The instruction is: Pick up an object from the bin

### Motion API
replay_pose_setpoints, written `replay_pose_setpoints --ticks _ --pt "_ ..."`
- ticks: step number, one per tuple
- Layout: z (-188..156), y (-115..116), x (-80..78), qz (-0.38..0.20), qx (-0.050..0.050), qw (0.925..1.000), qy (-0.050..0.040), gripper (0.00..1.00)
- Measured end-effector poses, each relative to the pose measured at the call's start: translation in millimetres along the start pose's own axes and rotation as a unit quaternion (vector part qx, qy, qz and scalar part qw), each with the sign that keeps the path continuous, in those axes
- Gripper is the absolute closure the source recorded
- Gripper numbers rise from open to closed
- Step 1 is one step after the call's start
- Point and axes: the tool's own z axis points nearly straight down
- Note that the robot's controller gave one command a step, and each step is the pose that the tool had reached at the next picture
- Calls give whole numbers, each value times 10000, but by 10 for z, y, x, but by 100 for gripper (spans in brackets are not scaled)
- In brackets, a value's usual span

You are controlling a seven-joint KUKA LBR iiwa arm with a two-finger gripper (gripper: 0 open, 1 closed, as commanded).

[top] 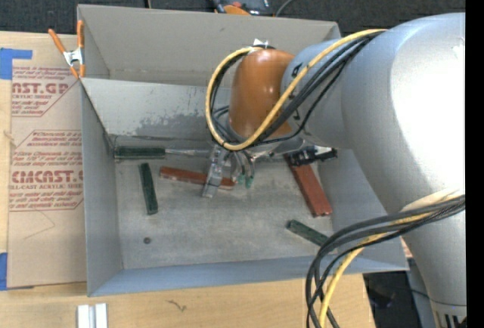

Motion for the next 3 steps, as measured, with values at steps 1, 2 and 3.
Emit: replay_pose_setpoints --ticks 1,2,3 --pt "-1618 19 46 -340 -8 9994 -45 100" --pt "-1566 16 59 -340 4 9994 -8 0" --pt "-457 -158 3 715 15 9974 31 0"
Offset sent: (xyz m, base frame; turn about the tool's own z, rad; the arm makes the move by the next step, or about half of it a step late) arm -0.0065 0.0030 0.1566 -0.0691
